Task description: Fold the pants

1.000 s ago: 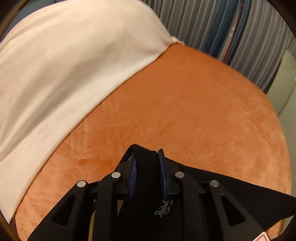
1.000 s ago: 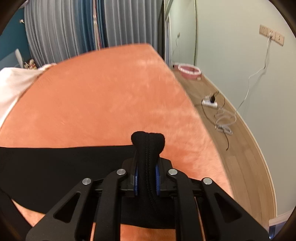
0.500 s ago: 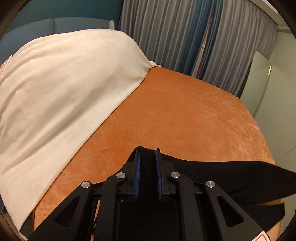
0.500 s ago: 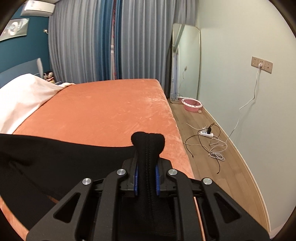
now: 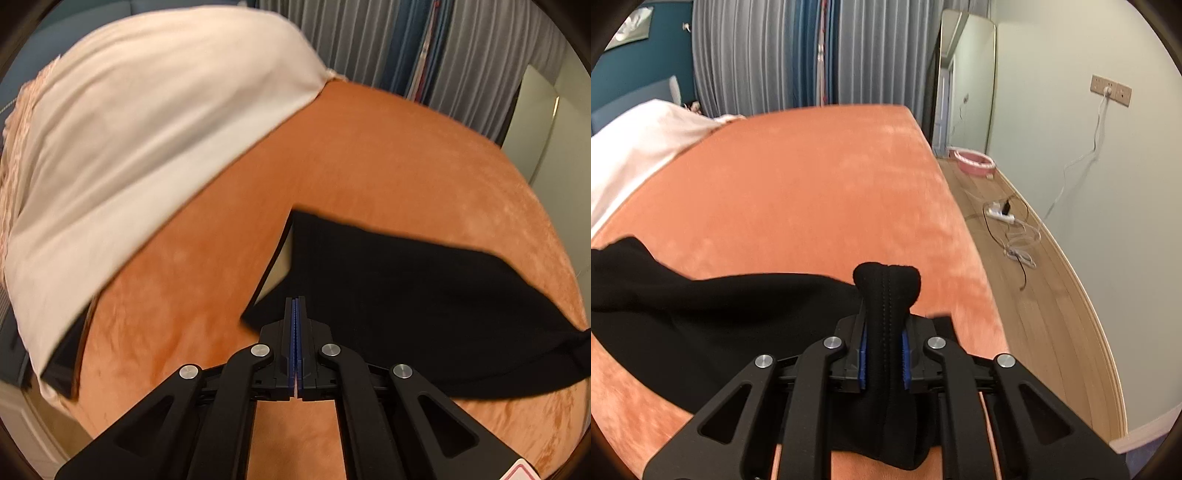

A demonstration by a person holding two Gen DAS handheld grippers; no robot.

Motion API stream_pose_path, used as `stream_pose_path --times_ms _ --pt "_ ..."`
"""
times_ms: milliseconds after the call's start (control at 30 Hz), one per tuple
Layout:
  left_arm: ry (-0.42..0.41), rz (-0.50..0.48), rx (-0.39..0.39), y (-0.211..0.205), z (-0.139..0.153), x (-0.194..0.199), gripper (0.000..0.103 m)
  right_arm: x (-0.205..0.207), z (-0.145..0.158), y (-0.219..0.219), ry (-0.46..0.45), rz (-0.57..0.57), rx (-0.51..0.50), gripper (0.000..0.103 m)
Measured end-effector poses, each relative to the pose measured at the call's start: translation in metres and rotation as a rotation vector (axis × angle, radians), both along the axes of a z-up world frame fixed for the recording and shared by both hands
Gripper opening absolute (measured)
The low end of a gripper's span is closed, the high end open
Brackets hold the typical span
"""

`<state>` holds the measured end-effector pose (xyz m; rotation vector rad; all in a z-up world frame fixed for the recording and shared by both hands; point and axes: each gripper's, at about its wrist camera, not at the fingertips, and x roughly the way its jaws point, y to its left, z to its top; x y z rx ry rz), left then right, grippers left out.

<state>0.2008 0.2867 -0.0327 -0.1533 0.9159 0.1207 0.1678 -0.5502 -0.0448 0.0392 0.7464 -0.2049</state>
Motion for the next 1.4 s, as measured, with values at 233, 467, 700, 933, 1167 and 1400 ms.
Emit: stream_pose_path --times_ms 233,467,700,933,1167,1400 --pt "0.049 -0.074 0.010 -0.033 -0.003 -0.013 0.039 -0.011 -0.016 -0.002 0.010 -0.019 0.026 0.013" --pt "0.123 0.031 0.157 -0.057 -0.022 0.036 0.074 -0.013 0.017 0.017 -0.108 0.003 -0.056 0.013" --pt "0.218 0.086 0.130 -0.039 -0.071 0.034 0.069 -0.056 -0.015 0.032 0.010 0.138 -0.396 0.031" --pt "0.211 0.102 0.158 -0.046 -0.059 0.026 0.073 -0.109 -0.016 -0.028 -0.015 -0.077 -0.114 0.060" --pt "0.106 0.014 0.115 -0.103 -0.013 -0.007 0.073 -0.025 -0.033 -0.032 0.156 0.030 -0.106 0.071" --pt "0.082 -0.132 0.108 -0.191 0.014 -0.016 0.075 0.010 0.010 -0.007 0.032 0.196 -0.231 0.002"
